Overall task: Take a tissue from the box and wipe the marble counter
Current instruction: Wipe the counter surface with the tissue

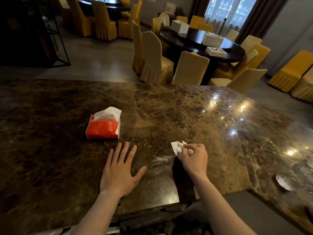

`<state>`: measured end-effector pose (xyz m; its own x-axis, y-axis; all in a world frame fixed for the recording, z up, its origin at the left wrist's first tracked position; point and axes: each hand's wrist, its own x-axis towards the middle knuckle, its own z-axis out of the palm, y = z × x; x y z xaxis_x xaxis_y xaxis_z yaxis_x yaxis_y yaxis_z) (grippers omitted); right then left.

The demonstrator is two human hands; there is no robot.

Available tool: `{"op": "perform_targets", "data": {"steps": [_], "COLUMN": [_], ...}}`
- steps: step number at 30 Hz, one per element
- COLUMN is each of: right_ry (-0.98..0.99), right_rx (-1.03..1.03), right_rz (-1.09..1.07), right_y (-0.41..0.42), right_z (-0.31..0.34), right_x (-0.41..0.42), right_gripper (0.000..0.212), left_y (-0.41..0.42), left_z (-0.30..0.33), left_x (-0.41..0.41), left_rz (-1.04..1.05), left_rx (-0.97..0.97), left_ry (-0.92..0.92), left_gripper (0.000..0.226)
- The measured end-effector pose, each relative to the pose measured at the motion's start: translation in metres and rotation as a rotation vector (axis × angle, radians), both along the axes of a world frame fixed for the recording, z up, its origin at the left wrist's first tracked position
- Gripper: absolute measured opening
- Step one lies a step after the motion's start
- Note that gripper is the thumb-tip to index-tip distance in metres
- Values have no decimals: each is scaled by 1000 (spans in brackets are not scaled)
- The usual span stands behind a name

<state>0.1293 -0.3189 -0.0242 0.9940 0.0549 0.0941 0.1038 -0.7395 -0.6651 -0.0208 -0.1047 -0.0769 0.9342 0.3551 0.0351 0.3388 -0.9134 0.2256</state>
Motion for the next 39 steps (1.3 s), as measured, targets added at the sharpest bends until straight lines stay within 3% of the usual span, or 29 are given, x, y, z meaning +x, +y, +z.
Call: {"op": "perform_targets", "data": {"steps": [3, 8, 16, 20, 29, 35, 39], "right_ry": [-108, -179, -261, -162, -150, -102, -135], "right_rx": [-129, -530, -486, -479, -370, -430, -439], "right_rz": [134, 264, 472, 328, 441, 254, 327], "right_y": [-1, -7, 10, 1, 31, 13, 23], "right_z": [-5, -8, -9, -1, 0, 7, 4], "right_x": [-10, -13, -41, -21, -45, -18, -30], "right_gripper": [26, 31, 30, 15, 29, 15, 15], "left_y": [0, -1, -1, 1, -1, 2, 0], "left_z": [0, 0, 1, 0, -1, -3, -2], "left_x": [0, 0, 0, 1, 1, 0, 1], "left_rz": [-1, -1, 2, 0, 13, 4, 7], "left_rx": [0, 3, 6, 2, 10, -3, -1], "left_ry": [-3, 7, 3, 9, 0, -6, -11], "left_gripper": [92, 92, 93, 92, 93, 92, 91]}}
